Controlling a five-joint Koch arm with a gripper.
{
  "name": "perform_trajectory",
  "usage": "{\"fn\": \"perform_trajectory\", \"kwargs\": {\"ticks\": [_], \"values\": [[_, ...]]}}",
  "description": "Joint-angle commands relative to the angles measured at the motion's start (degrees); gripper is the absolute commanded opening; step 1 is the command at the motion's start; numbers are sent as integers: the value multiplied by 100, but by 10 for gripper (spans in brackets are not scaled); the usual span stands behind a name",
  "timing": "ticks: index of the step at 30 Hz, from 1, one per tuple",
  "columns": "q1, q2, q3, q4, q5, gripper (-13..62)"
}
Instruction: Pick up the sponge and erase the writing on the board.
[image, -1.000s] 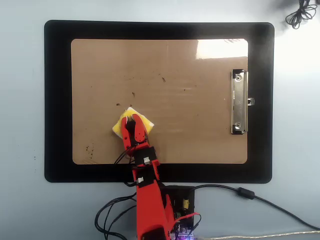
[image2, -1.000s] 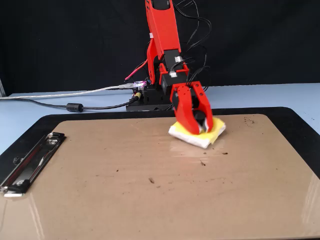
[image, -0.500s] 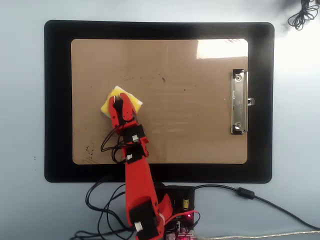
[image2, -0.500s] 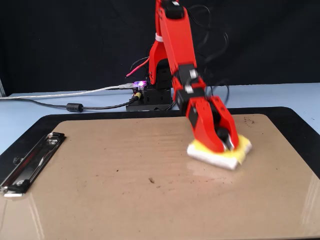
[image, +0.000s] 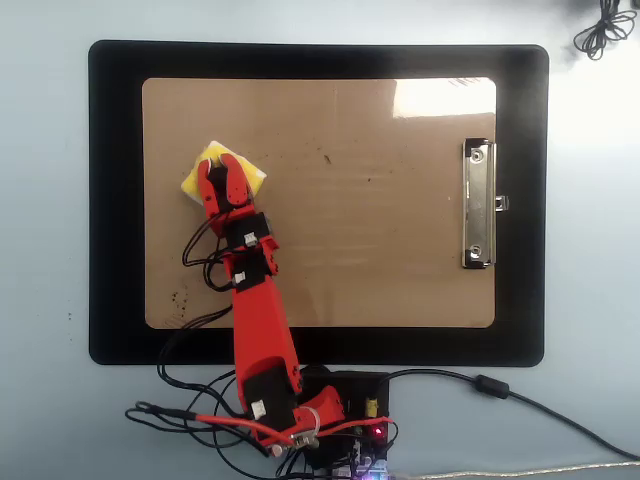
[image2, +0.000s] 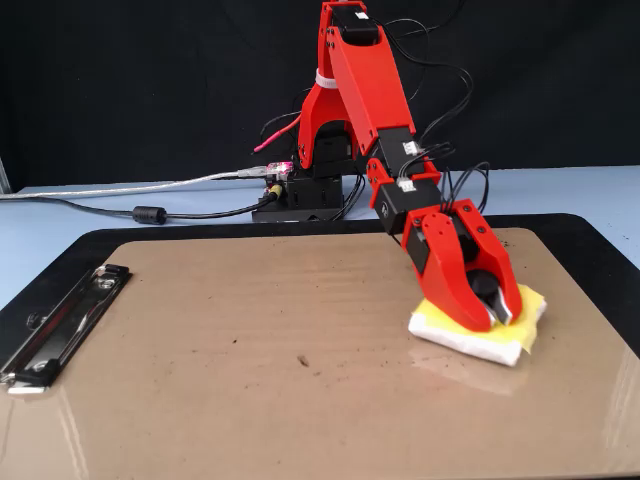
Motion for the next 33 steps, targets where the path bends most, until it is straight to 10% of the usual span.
{"fn": "perform_trajectory", "kwargs": {"ticks": [1, 8, 16, 25, 33], "values": [[246, 1099, 1301, 18, 158, -77], [264, 2760, 2830, -97, 712, -77], [-492, 334, 1195, -1310, 308, -77], [-589, 3384, 3454, -668, 308, -78], [-756, 844, 1072, -650, 290, -77]]}}
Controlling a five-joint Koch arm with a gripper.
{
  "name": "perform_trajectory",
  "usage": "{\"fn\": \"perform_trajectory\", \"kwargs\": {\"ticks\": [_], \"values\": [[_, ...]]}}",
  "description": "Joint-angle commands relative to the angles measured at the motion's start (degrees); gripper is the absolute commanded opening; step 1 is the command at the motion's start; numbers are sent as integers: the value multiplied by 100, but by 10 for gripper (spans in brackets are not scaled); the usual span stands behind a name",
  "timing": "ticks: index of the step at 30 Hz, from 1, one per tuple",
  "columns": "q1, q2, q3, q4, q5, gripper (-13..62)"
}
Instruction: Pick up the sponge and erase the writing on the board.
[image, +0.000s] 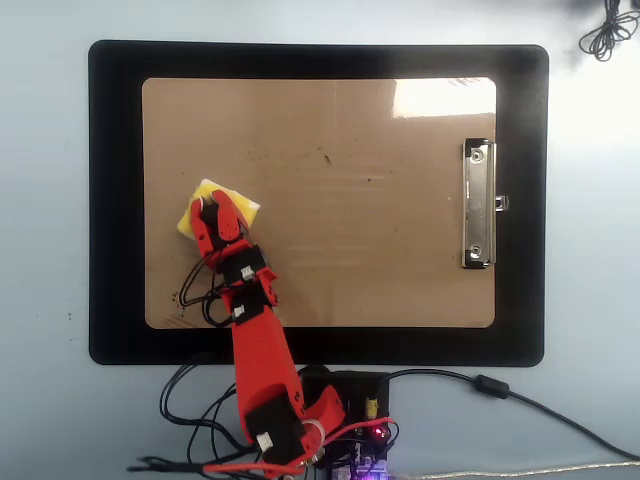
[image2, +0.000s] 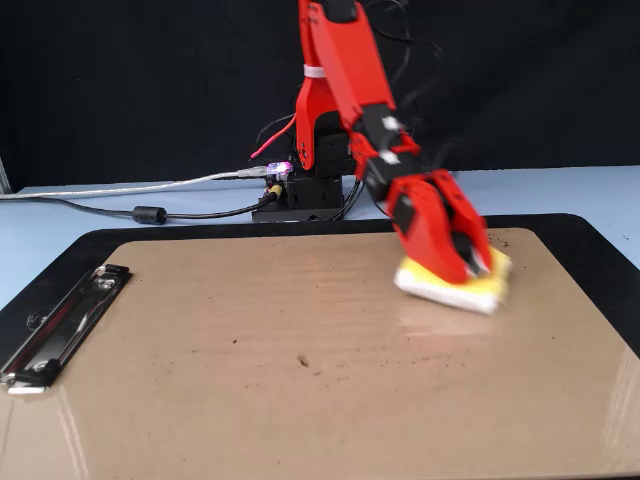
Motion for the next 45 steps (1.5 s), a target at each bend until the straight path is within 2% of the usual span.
{"fn": "perform_trajectory", "kwargs": {"ticks": [1, 2, 6, 8, 11, 18, 19, 21, 25, 27, 32, 34, 39, 42, 45], "values": [[105, -325, -264, -97, -114, -78], [272, -202, -202, -62, -97, -77], [1441, 1459, 756, 185, -35, -78], [2426, 1872, 853, 387, 79, -78], [3226, 1811, 492, 439, 483, -78], [3129, -817, -1494, 431, 527, -77], [3059, -905, -1582, 457, 527, -78], [3094, -703, -1459, 598, 519, -77], [3278, 712, -26, 747, 536, -78], [3217, 791, 88, 747, 483, -78], [2900, -940, -1811, 756, -9, -77], [2909, -1081, -1969, 773, -18, -77], [2470, 958, -668, 1107, 123, -78], [1415, 2145, -308, 1046, 606, -78], [97, 2443, 26, 1011, 554, -78]]}}
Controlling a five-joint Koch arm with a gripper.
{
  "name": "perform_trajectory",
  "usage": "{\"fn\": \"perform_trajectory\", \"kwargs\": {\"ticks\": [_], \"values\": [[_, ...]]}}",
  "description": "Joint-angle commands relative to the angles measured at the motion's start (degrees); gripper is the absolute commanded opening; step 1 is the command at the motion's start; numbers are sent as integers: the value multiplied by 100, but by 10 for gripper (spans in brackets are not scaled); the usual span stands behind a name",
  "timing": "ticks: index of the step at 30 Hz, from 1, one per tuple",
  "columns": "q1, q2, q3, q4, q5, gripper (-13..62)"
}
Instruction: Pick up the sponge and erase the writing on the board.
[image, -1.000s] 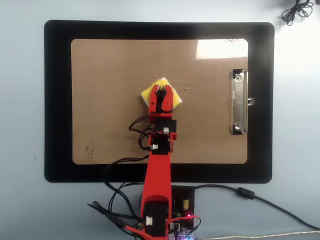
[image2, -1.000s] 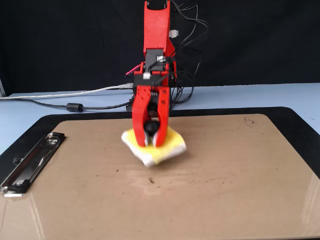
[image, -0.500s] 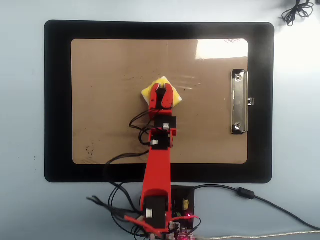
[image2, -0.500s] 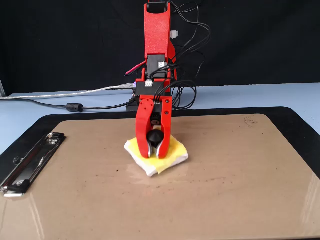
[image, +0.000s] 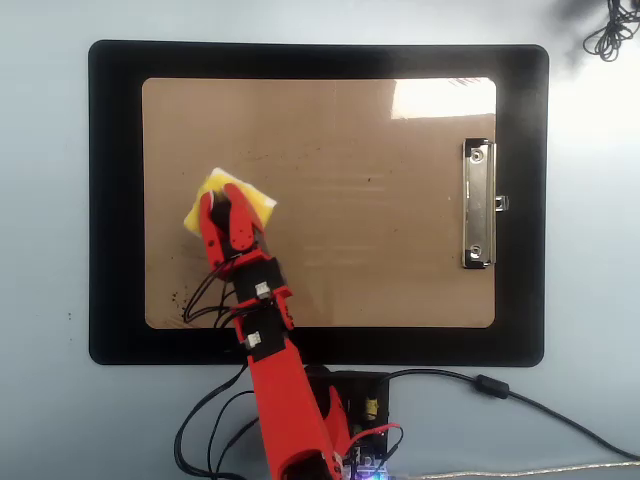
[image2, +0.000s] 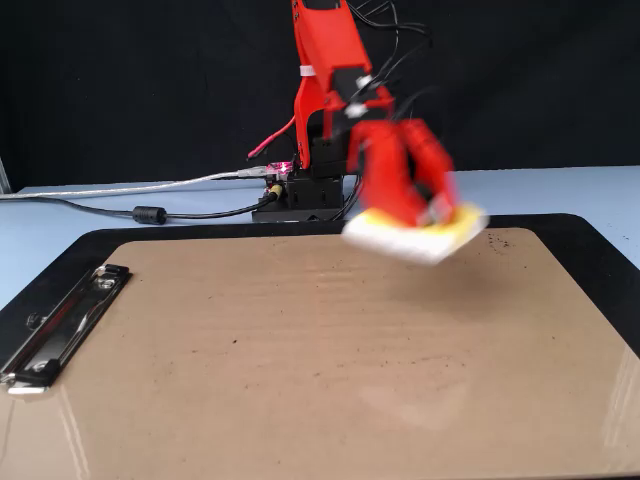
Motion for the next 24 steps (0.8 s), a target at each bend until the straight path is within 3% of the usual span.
{"fn": "perform_trajectory", "kwargs": {"ticks": [1, 5, 10, 11, 12, 13, 14, 20, 24], "values": [[-800, 211, 62, -185, -132, -77], [-2030, 132, 369, -202, -1248, -77], [-2742, -202, 378, -211, -1362, -67], [-2751, -202, 448, -185, -1362, 4], [-2769, -176, 536, -185, -1336, 104], [-2769, -114, 624, -185, -1301, 254], [-2769, -70, 642, -167, -1283, 334], [-2637, 1248, 791, 624, -1292, 339], [-1767, 2566, -53, 3762, -1283, 338]]}}
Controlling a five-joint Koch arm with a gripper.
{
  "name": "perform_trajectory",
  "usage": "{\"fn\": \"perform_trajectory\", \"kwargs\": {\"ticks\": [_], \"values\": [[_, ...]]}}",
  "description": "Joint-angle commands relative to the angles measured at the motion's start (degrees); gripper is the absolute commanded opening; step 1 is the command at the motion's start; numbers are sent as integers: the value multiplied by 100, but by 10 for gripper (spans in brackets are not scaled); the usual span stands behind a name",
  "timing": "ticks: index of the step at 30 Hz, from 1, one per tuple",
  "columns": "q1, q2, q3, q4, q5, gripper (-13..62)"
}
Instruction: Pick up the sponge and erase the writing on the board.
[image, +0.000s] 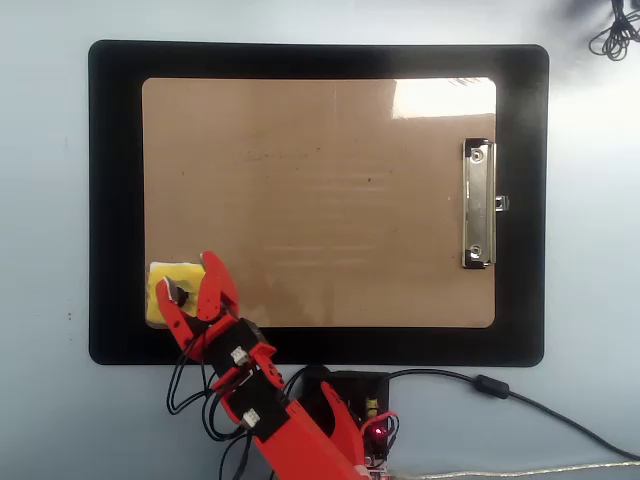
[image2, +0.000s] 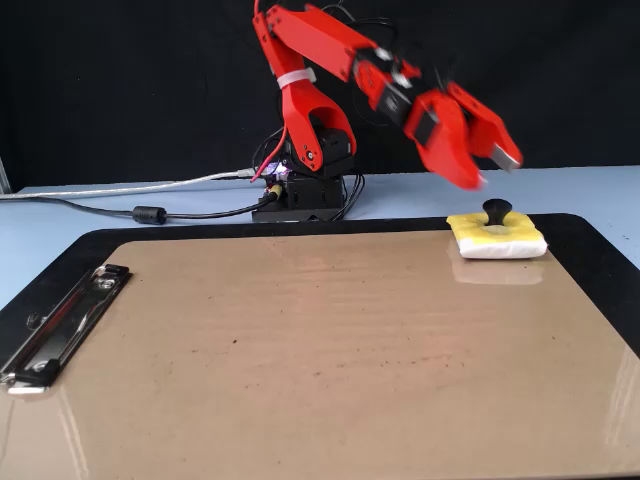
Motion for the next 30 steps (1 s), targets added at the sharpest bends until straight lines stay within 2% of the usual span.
{"fn": "perform_trajectory", "kwargs": {"ticks": [1, 6, 8, 12, 19, 30], "values": [[633, 396, -580, 1907, -53, 339], [2364, 765, -237, 4966, 589, 342], [2619, 1143, 308, 5695, 738, 343], [2707, 1151, 694, 7040, 729, 343], [3577, 1151, 1230, 7181, 659, 343], [3595, 1151, 1239, 7172, 659, 344]]}}
